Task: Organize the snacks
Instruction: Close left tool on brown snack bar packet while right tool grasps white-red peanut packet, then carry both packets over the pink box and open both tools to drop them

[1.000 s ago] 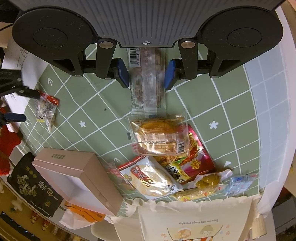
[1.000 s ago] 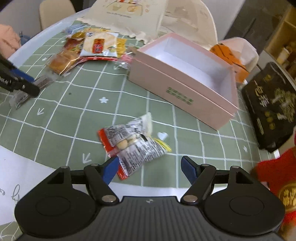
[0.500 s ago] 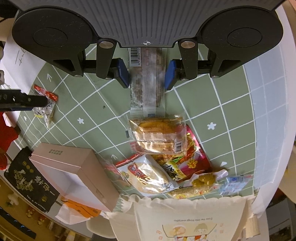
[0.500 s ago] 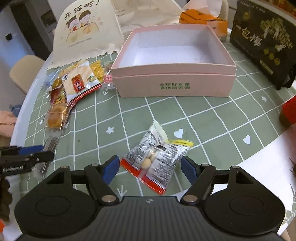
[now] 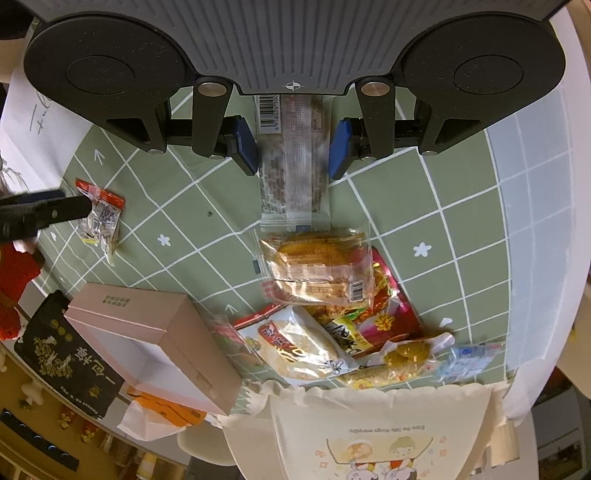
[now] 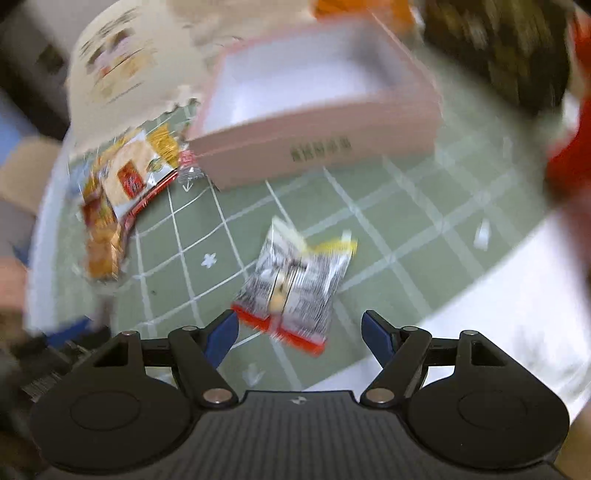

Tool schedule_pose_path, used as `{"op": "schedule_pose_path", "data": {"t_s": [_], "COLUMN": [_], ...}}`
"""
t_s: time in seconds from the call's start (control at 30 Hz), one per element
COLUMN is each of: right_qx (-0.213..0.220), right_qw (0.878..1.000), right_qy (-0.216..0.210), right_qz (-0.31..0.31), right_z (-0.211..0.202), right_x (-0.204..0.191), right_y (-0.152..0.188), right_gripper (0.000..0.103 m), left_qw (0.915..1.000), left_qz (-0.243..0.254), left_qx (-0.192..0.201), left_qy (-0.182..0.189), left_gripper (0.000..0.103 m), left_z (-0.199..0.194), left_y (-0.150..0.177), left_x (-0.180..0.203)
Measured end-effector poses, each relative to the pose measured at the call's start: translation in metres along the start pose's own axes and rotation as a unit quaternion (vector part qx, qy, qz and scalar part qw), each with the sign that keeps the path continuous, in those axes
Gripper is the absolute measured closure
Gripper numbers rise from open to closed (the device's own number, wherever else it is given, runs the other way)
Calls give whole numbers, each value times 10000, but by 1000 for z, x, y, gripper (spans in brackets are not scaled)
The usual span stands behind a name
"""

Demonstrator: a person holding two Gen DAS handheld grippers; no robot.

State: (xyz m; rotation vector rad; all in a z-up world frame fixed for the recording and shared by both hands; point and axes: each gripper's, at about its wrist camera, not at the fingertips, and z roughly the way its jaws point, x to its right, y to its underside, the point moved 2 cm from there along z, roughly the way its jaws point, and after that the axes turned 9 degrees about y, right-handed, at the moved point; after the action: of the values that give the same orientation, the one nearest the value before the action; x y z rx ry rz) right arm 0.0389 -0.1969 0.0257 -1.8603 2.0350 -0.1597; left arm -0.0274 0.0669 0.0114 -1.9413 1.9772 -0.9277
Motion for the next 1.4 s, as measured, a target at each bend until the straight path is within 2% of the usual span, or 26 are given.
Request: {"op": "schedule_pose_path", "data": {"t_s": [0.07,0.13,0.27,0.37,0.4,0.47,0.53,0.63,0.73,0.8,0.87,0.97,1.07,1.17,1.23,1.3,1.4], "right_qx": [-90,43,308,456,514,639,741,938,1200,1331,1461,1582,1598,1606,1612,1674,1813], "right_qw": [9983,9977,9985,9917,9903,9863,9820,9770,9738,9738,9740,9748,9760,9755,9742,9712,9686], "right_qy": [-246,-115,449,890,892,834,795,750,779,766,779,843,917,939,956,1012,1010], "right_qz": [514,667,-19,-804,-934,-1268,-1543,-1761,-1770,-1676,-1548,-1328,-1159,-1170,-1260,-1359,-1367], "right_z": [6,10,21,27,27,25,18,5,-12,-25,-33,-39,-38,-38,-40,-45,-52], "right_x": [9,6,-25,-47,-49,-51,-49,-41,-30,-19,-11,0,2,-4,-9,-11,-7], "right_y": [-4,-10,-20,-18,-14,-8,-3,2,1,-3,-10,-22,-34,-42,-45,-48,-56], "right_gripper": [29,28,25,27,30,43,48,49,49,49,49,49,49,49,49,49,49], "left_qw": [10000,10000,10000,9999,9999,9997,9996,9997,9975,9944,9909,9851,9790,9774,9761,9739,9684], "left_qz": [13,21,34,95,93,112,165,112,114,305,572,914,1090,815,394,18,-326], "left_qx": [11,15,-30,-97,-122,-205,-219,-145,39,245,471,759,1013,1162,1281,1595,1682], "left_qy": [-18,-21,-29,-59,-59,12,56,152,695,984,1124,1240,1397,1565,1711,1614,1814], "left_gripper": [55,55,55,55,56,57,61,65,65,65,65,65,64,58,60,60,60], "left_z": [0,0,-1,-2,-2,-3,-3,-4,-11,-18,-23,-22,-3,38,61,64,49], "left_y": [0,1,1,2,2,2,3,2,-7,-24,-48,-101,-158,-208,-227,-237,-233], "left_x": [1,1,1,4,5,6,7,8,17,30,45,66,87,97,94,90,81]}}
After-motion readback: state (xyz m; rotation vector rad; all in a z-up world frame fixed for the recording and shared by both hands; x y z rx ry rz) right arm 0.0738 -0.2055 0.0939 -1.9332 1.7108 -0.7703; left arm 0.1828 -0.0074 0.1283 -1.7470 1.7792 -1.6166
